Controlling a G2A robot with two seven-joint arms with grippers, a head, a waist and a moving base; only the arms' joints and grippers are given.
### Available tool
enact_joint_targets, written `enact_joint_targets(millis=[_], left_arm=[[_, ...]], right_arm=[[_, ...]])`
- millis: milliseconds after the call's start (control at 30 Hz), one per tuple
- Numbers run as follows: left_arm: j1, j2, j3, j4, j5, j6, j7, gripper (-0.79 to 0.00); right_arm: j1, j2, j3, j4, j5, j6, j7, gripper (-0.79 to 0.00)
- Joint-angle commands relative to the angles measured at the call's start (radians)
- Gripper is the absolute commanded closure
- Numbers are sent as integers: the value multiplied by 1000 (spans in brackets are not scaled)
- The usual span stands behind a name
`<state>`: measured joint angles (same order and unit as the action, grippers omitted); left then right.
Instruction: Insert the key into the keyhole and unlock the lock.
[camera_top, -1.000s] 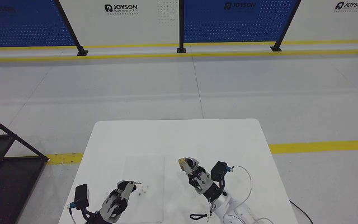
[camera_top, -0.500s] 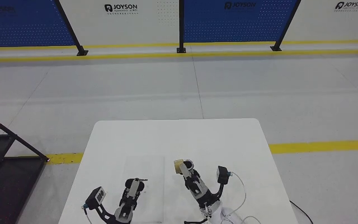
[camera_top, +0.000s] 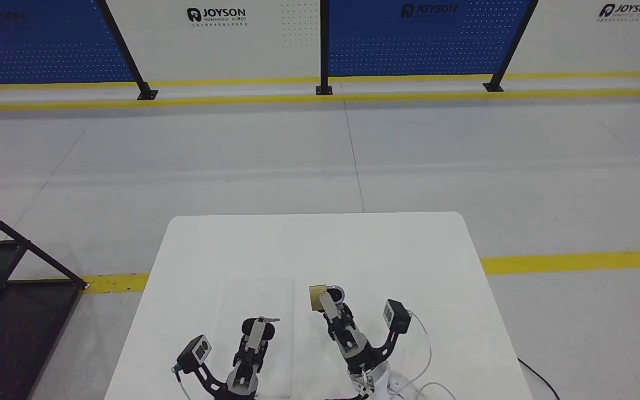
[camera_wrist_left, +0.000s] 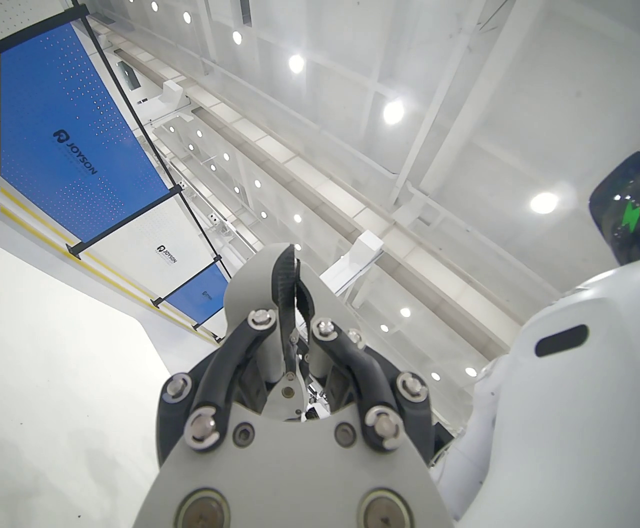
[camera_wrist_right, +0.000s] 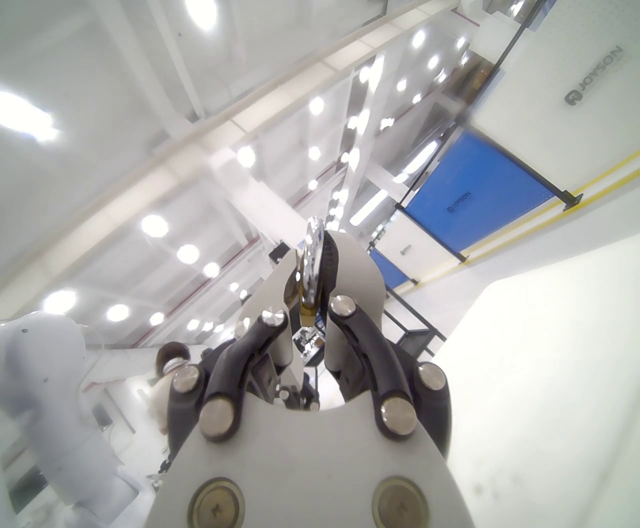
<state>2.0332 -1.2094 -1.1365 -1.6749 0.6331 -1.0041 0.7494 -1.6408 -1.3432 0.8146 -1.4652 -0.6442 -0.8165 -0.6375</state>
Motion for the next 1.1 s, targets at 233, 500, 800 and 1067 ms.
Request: enact_joint_targets(millis=[233,500,800,1067], left_arm=[[-6,-1,4,-4,-17,20,-14,0],[-55,-22,45,8,-64,81,-10,0],[-86,-40,65,29,-54,48,22,0],[-93,-50,69,46,-40,47,21,0]], right_arm=[[1,-1,1,1,12,19,16,0],[21,-24,-36,-19,-30,85,-25,0],[28,-19,-49,-3,-47,48,-16,0],[28,-12,-55,-15,-29,47,-3,0]])
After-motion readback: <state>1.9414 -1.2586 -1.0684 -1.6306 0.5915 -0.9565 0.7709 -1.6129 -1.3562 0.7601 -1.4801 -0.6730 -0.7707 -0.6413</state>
